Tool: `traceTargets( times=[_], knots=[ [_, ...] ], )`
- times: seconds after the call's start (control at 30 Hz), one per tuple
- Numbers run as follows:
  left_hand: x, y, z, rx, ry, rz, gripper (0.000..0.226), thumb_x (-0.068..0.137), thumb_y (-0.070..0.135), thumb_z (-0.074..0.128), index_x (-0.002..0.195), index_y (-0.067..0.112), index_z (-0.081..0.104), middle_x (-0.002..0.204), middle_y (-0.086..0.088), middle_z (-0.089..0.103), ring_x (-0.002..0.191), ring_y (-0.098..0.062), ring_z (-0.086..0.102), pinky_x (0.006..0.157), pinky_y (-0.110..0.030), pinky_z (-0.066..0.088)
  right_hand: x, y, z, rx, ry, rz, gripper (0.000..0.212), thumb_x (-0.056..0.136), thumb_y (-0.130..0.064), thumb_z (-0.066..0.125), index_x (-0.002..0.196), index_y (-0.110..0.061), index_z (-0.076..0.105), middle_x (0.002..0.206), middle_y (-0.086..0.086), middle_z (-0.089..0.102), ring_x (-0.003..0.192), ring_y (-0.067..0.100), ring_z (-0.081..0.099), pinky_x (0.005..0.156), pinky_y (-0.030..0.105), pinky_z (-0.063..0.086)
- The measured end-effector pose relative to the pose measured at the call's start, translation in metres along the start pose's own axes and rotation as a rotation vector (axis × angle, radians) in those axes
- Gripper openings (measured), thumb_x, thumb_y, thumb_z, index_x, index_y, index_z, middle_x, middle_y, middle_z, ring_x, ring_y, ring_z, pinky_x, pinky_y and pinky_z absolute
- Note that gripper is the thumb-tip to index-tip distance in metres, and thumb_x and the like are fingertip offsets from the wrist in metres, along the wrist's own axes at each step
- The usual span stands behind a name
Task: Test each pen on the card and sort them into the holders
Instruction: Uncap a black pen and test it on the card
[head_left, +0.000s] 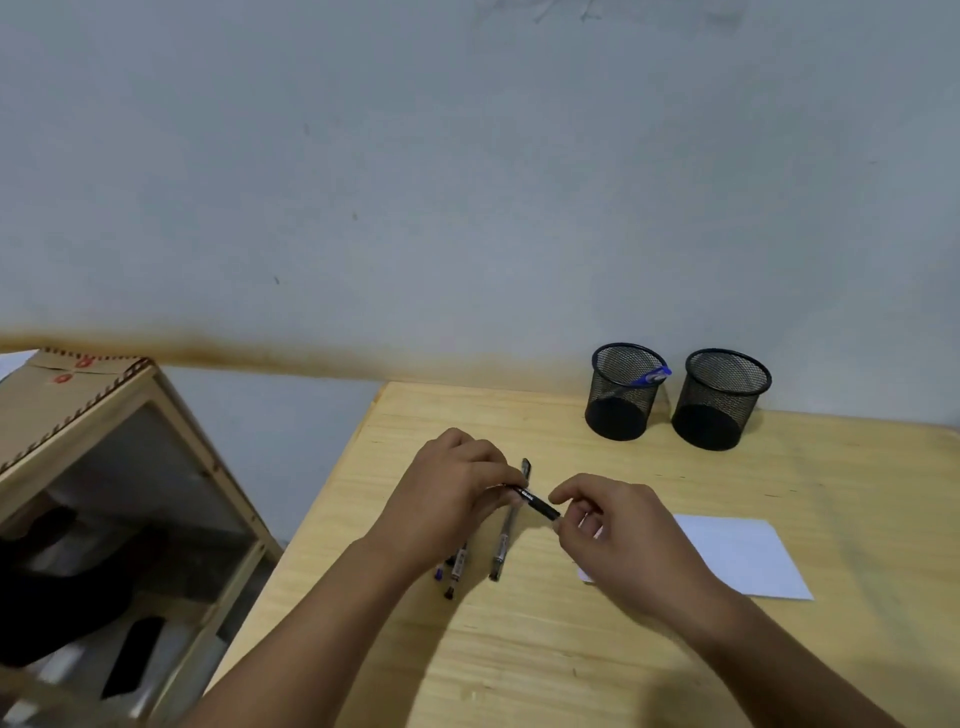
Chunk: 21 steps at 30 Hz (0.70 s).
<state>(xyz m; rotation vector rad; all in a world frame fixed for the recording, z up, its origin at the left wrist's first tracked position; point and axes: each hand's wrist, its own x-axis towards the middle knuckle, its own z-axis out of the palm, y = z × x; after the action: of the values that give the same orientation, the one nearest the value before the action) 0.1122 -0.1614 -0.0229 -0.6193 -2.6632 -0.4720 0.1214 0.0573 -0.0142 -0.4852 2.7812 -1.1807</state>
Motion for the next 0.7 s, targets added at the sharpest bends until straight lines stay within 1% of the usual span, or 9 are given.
traceTargets(
  times=[0.07, 0.13, 0.23, 0.3, 0.37, 0.47, 0.53, 0.57, 0.7],
  knots=[
    [-0.002, 0.012, 0.000, -0.039, 0.025, 0.009, 0.030, 0.089, 0.051, 0.052, 0.101, 0.035, 0.074, 0.088, 0.017, 0.066, 0.082, -0.015, 0.051, 0.069, -0.029, 0.045, -0.009, 0.001, -0.012, -0.010, -0.005, -0.033, 0.019, 0.087, -0.025, 0.061, 0.097, -0.039, 0.068, 0.077, -0.014, 0.068, 0.076, 0.001, 0.063, 0.062, 0.017, 0.049],
    [-0.002, 0.024, 0.004, -0.070, 0.024, 0.004, 0.030, 0.090, 0.053, 0.051, 0.100, 0.036, 0.074, 0.087, 0.017, 0.066, 0.081, -0.015, 0.050, 0.070, -0.030, 0.045, -0.014, 0.004, -0.021, -0.027, -0.016, -0.064, 0.013, 0.087, -0.027, 0.065, 0.094, -0.037, 0.070, 0.081, -0.017, 0.069, 0.081, -0.002, 0.062, 0.064, 0.014, 0.046],
    [-0.002, 0.043, 0.012, -0.163, 0.006, -0.015, 0.028, 0.090, 0.052, 0.053, 0.100, 0.036, 0.074, 0.087, 0.016, 0.067, 0.081, -0.014, 0.048, 0.073, -0.029, 0.043, -0.019, 0.009, -0.031, -0.057, -0.023, -0.085, 0.009, 0.088, -0.030, 0.067, 0.093, -0.034, 0.073, 0.079, -0.024, 0.067, 0.079, -0.003, 0.062, 0.066, 0.012, 0.042],
    [-0.001, 0.052, 0.018, -0.217, 0.005, -0.043, 0.026, 0.090, 0.050, 0.055, 0.100, 0.036, 0.074, 0.089, 0.017, 0.067, 0.083, -0.011, 0.046, 0.076, -0.028, 0.042, -0.022, 0.013, -0.035, -0.036, -0.011, -0.072, 0.011, 0.088, -0.027, 0.068, 0.093, -0.034, 0.074, 0.081, -0.024, 0.069, 0.080, -0.004, 0.063, 0.069, 0.012, 0.043],
    [-0.001, 0.059, 0.022, -0.232, 0.008, -0.055, 0.021, 0.091, 0.046, 0.058, 0.099, 0.036, 0.075, 0.089, 0.017, 0.066, 0.084, -0.010, 0.047, 0.077, -0.031, 0.041, -0.026, 0.018, -0.036, -0.001, -0.002, -0.050, 0.012, 0.088, -0.027, 0.069, 0.096, -0.032, 0.075, 0.088, -0.021, 0.072, 0.082, -0.001, 0.066, 0.073, 0.016, 0.048],
    [0.002, 0.069, 0.026, -0.220, 0.029, -0.037, 0.023, 0.092, 0.046, 0.056, 0.099, 0.035, 0.075, 0.088, 0.017, 0.066, 0.082, -0.013, 0.048, 0.076, -0.032, 0.042, -0.033, 0.024, -0.035, 0.066, 0.037, -0.009, 0.012, 0.086, -0.038, 0.068, 0.094, -0.033, 0.076, 0.088, -0.021, 0.073, 0.081, 0.003, 0.069, 0.078, 0.032, 0.058],
    [0.003, 0.072, 0.027, -0.227, 0.038, -0.028, 0.025, 0.092, 0.046, 0.055, 0.099, 0.034, 0.075, 0.088, 0.017, 0.066, 0.082, -0.015, 0.049, 0.075, -0.032, 0.042, -0.036, 0.027, -0.032, 0.082, 0.076, 0.021, 0.020, 0.081, -0.052, 0.064, 0.090, -0.038, 0.074, 0.084, -0.025, 0.072, 0.079, 0.003, 0.068, 0.075, 0.039, 0.059],
    [0.003, 0.073, 0.028, -0.228, 0.038, -0.025, 0.025, 0.091, 0.046, 0.055, 0.099, 0.034, 0.075, 0.088, 0.017, 0.066, 0.082, -0.017, 0.049, 0.074, -0.031, 0.043, -0.037, 0.028, -0.031, 0.064, 0.090, 0.044, 0.021, 0.080, -0.055, 0.062, 0.089, -0.039, 0.073, 0.083, -0.027, 0.070, 0.078, 0.002, 0.067, 0.071, 0.039, 0.059],
    [0.004, 0.070, 0.031, -0.212, 0.016, -0.027, 0.016, 0.090, 0.040, 0.064, 0.098, 0.033, 0.075, 0.087, 0.016, 0.067, 0.080, -0.016, 0.046, 0.075, -0.029, 0.041, -0.038, 0.030, -0.030, -0.071, 0.119, 0.118, 0.016, 0.083, -0.053, 0.065, 0.083, -0.038, 0.069, 0.079, -0.025, 0.069, 0.074, 0.000, 0.062, 0.054, 0.027, 0.049]
  ],
)
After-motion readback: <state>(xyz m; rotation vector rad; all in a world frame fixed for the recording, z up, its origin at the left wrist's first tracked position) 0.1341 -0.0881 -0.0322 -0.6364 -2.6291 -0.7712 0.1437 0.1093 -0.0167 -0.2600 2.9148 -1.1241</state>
